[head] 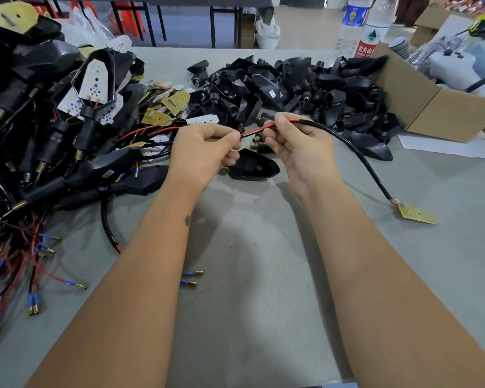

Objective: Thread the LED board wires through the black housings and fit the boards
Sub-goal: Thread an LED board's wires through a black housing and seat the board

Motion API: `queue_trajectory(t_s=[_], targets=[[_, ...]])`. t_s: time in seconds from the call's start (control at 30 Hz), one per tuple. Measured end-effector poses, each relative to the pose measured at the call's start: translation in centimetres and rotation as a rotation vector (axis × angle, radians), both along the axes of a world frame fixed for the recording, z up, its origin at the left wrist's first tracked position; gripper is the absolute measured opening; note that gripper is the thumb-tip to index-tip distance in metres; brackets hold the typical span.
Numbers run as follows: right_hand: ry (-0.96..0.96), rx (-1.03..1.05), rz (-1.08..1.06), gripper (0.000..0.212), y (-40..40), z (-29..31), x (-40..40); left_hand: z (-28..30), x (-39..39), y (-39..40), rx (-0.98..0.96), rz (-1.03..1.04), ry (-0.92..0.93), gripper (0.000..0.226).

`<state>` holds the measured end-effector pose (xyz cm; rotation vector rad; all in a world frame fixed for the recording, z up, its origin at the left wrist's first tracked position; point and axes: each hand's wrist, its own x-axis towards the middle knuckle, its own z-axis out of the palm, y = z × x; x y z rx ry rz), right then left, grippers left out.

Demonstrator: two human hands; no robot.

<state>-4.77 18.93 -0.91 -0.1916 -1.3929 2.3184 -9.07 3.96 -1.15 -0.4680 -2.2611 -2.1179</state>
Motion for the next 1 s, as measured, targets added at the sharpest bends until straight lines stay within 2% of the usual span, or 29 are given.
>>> queue_trajectory(t_s=[0.2, 0.3, 0.37, 0.4, 0.47, 0.5, 0.57, 0.63, 0.8, 1.0], targets=[[-0.088, 0.347, 0.035, 0.005, -0.1, -0.2, 0.2, -0.2, -0.1, 0.1, 0.132, -0.057, -0.09, 0.016], [-0.083, 0.353, 0.031, 0.007, -0.3, -0.2, 0.1, -0.2, -0.2, 0.1, 0.116, -0.055, -0.076, 0.018], [-0.077, 0.312, 0.001, 0.006, -0.3, -0.2, 0.0, -0.4, -0.4, -0.3, -0.024, 0.016, 0.02, 0.021], [-0.071, 0.279, -0.014, 0.005, -0.2, -0.2, 0.0, -0.5, -0.6, -0.7, -0.174, 0.05, 0.108, 0.024], [-0.058, 0.235, -0.037, 0.007, -0.1, -0.1, -0.1, -0.5, -0.7, -1.3, -0.501, -0.006, 0.22, 0.036], [-0.052, 0.234, -0.043, 0.008, -0.1, 0.0, -0.1, -0.4, -0.6, -1.5, -0.614, -0.082, 0.212, 0.042], [-0.045, 0.273, -0.049, 0.011, -0.2, 0.1, 0.0, -0.4, -0.5, -1.4, -0.743, -0.191, 0.186, 0.047], [-0.047, 0.35, -0.053, 0.013, -0.5, 0.0, 0.0, -0.4, -0.6, -1.2, -0.808, -0.171, 0.25, 0.044], [-0.027, 0.453, -0.108, 0.017, -0.7, 0.0, -0.1, -0.3, -0.3, -1.0, -0.837, 0.004, 0.336, 0.032], [0.056, 0.298, -0.106, 0.014, -0.9, 0.1, -0.3, -0.5, 0.2, 0.2, -0.672, 0.237, 0.302, 0.021]])
